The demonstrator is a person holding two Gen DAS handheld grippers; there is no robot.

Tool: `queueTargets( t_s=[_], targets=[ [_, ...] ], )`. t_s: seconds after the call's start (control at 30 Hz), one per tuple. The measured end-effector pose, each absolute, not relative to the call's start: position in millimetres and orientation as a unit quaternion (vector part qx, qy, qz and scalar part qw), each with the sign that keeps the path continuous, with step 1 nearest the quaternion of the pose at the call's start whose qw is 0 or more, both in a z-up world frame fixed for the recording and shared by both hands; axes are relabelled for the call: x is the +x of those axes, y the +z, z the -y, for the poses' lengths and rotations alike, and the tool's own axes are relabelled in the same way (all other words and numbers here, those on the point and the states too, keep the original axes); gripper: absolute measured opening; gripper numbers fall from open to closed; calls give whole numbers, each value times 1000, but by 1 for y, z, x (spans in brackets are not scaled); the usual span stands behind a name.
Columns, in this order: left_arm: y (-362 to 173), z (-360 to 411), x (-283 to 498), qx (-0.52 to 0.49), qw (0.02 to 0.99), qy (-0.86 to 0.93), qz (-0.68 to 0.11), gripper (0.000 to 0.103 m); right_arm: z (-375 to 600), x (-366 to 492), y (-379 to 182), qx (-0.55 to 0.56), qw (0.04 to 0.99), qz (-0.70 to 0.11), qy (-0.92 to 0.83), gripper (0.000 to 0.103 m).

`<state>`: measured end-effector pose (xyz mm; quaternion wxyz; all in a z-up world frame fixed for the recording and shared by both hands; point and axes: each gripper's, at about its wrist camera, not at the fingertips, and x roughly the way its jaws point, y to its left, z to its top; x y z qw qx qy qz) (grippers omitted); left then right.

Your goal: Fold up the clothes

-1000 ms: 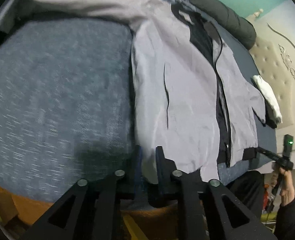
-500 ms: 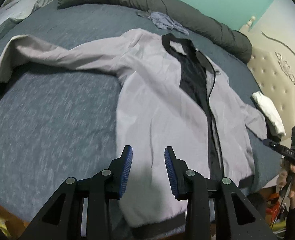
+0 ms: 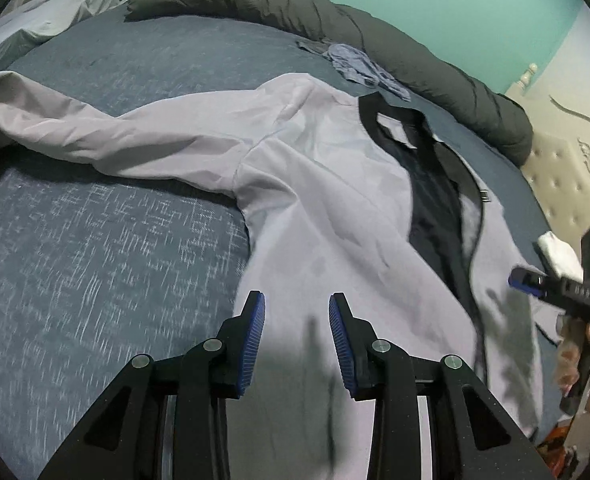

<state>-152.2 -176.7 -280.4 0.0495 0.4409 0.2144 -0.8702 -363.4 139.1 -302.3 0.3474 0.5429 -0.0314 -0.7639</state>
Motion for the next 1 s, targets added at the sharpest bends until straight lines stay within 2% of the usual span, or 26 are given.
queueTargets(
  t_s=[0.57,0.8,0.87,0.93,1.0],
  targets=[
    [-313,185,-171,445,43,-868,-213,37,-35,-441,-334,541,342,31,-768,47],
    [-323,187,-177,455,43,-863,-213,37,-10,-447,-344,541,352,15,-764,47],
    [-322,187,-177,454,42,-864,-212,38,-8,-448,-344,535,352,13,-768,37],
    [-321,187,-176,453,41,-865,-212,38,-8,-447,-342,528,347,5,-775,19],
    [-321,188,-176,453,41,-864,-215,38,-7,-446,-339,519,345,-7,-782,12]
  ],
)
